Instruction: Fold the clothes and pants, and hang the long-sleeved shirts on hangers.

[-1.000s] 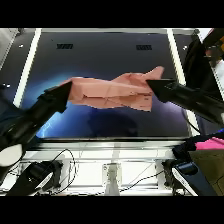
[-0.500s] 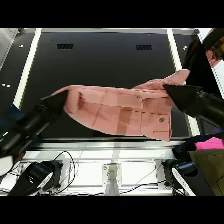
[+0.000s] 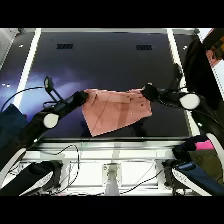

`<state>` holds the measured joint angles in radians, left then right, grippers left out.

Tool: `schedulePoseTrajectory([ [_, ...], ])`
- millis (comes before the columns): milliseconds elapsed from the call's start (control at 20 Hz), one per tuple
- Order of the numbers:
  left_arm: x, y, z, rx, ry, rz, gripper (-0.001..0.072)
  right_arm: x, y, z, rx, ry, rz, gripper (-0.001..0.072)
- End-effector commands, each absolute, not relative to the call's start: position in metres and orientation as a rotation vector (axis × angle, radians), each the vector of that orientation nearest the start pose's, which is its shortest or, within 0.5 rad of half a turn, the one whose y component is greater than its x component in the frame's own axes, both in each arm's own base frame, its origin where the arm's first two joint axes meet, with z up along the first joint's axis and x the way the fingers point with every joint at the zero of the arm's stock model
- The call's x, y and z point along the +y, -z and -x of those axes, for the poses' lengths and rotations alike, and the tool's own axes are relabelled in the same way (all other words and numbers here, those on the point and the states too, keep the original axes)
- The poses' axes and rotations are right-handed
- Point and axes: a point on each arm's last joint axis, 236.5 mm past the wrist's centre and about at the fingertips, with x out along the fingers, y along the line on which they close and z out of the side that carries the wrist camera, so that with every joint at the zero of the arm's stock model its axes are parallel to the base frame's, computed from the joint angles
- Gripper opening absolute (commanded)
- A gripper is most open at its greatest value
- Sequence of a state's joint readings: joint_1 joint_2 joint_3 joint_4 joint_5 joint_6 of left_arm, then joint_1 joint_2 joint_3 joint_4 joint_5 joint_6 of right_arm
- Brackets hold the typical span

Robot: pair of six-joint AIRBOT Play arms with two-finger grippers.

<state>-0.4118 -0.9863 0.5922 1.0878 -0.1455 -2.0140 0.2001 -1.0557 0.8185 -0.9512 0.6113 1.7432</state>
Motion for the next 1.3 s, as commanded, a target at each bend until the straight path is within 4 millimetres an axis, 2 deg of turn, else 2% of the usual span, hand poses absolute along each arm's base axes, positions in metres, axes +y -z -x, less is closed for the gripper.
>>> schedulePoseTrajectory([
  [0,-0.167,-0.021,-0.412,0.588,0.103,0.873,0.0026,0.147,-0.012,-0.428,0.838,-0.104,-0.836,0.0018],
  [150,-0.150,-0.057,-0.431,0.395,0.104,0.896,0.0026,0.137,-0.032,-0.449,0.725,-0.087,-0.848,0.0020],
  [200,-0.147,-0.066,-0.435,0.352,0.104,0.900,0.0031,0.133,-0.042,-0.457,0.680,-0.085,-0.846,0.0094],
  [250,-0.146,-0.067,-0.436,0.342,0.104,0.897,0.0105,0.128,-0.052,-0.464,0.633,-0.080,-0.844,0.0335],
  [300,-0.147,-0.063,-0.435,0.357,0.102,0.895,0.0295,0.124,-0.060,-0.470,0.593,-0.074,-0.844,0.0614],
  [350,-0.150,-0.054,-0.434,0.392,0.098,0.890,0.0612,0.122,-0.063,-0.473,0.575,-0.071,-0.845,0.0695],
  [400,-0.153,-0.044,-0.431,0.431,0.094,0.884,0.0718,0.122,-0.064,-0.473,0.576,-0.074,-0.837,0.0692],
  [500,-0.155,-0.035,-0.429,0.466,0.091,0.878,0.0718,0.123,-0.060,-0.470,0.595,-0.088,-0.776,0.0691],
  [600,-0.149,-0.040,-0.431,0.448,0.083,0.884,0.0718,0.120,-0.055,-0.464,0.621,-0.102,-0.679,0.0692],
  [700,-0.137,-0.044,-0.432,0.442,0.063,0.894,0.0718,0.103,-0.045,-0.454,0.686,-0.085,-0.617,0.0691],
  [800,-0.131,-0.028,-0.422,0.548,0.037,0.898,0.0717,0.075,-0.022,-0.438,0.806,-0.031,-0.600,0.0690],
  [850,-0.131,-0.015,-0.410,0.642,0.027,0.891,0.0717,0.060,-0.010,-0.427,0.869,-0.017,-0.559,0.0663],
  [950,-0.137,0.017,-0.369,0.888,0.051,0.791,0.0712,0.038,0.012,-0.398,1.016,-0.060,-0.433,0.0519],
  [1000,-0.142,0.033,-0.346,1.012,0.088,0.716,0.0711,0.032,0.019,-0.383,1.079,-0.096,-0.383,0.0518],
  [1100,-0.154,0.051,-0.306,1.195,0.166,0.613,0.0712,0.027,0.028,-0.360,1.177,-0.151,-0.337,0.0518],
  [1200,-0.161,0.057,-0.284,1.277,0.226,0.550,0.0712,0.027,0.033,-0.351,1.219,-0.162,-0.340,0.0518],
  [1250,-0.161,0.058,-0.281,1.290,0.237,0.537,0.0712,0.030,0.038,-0.348,1.245,-0.170,-0.356,0.0518],
])
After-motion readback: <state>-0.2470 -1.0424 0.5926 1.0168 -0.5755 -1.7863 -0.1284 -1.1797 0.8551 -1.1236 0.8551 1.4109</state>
